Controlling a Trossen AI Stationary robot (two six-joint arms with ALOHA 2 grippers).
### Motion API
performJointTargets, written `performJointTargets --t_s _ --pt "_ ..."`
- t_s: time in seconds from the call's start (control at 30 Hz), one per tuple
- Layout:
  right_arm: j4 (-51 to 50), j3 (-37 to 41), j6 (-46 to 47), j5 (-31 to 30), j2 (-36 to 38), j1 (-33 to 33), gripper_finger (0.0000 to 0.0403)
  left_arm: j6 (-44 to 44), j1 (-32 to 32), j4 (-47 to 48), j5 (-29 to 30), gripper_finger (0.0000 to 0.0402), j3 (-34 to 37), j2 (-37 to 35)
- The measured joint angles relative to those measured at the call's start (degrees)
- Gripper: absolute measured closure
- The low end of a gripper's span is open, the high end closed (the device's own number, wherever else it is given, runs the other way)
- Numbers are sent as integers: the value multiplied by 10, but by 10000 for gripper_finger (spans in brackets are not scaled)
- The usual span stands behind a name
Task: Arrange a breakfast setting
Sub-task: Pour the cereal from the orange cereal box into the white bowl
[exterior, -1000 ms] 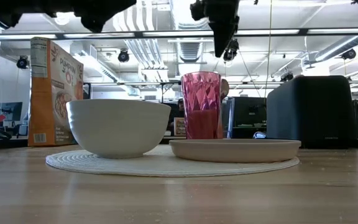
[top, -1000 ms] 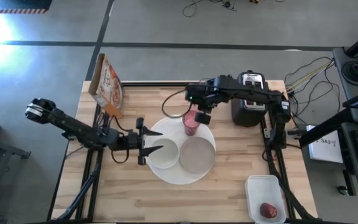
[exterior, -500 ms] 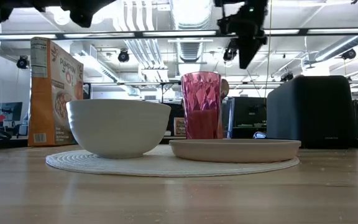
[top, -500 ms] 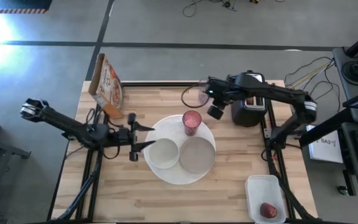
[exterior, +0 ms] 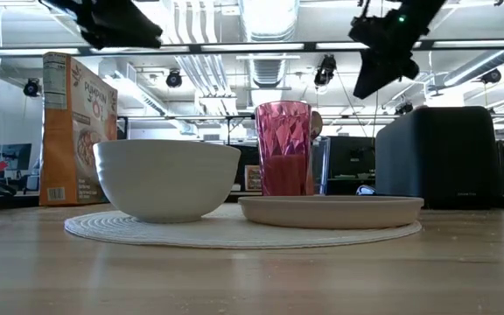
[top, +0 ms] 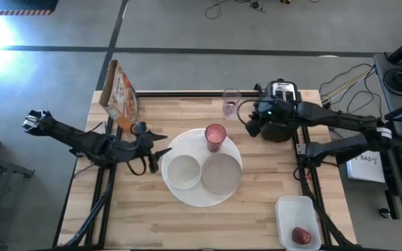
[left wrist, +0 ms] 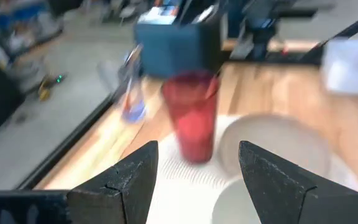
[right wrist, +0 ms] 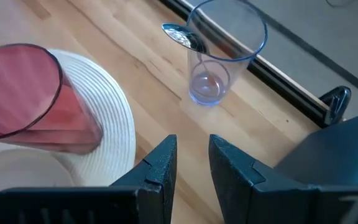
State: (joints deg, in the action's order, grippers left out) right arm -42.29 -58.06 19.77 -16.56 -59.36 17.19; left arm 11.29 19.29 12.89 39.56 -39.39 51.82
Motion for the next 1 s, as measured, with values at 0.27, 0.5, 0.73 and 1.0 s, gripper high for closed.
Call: performJointTargets --t_s 0.27,0.5,0.73,1.0 --pt "90 100 -29 0 91 0 319 77 0 123 1 193 -51 23" --pt "211 224 -31 2 164 0 319 145 8 171 -15 193 -50 30" --pt "349 335 -28 35 215 -4 319 183 25 190 -13 193 -50 28" --pt "515 431 -46 46 253 -45 319 186 25 190 3 193 -50 29"
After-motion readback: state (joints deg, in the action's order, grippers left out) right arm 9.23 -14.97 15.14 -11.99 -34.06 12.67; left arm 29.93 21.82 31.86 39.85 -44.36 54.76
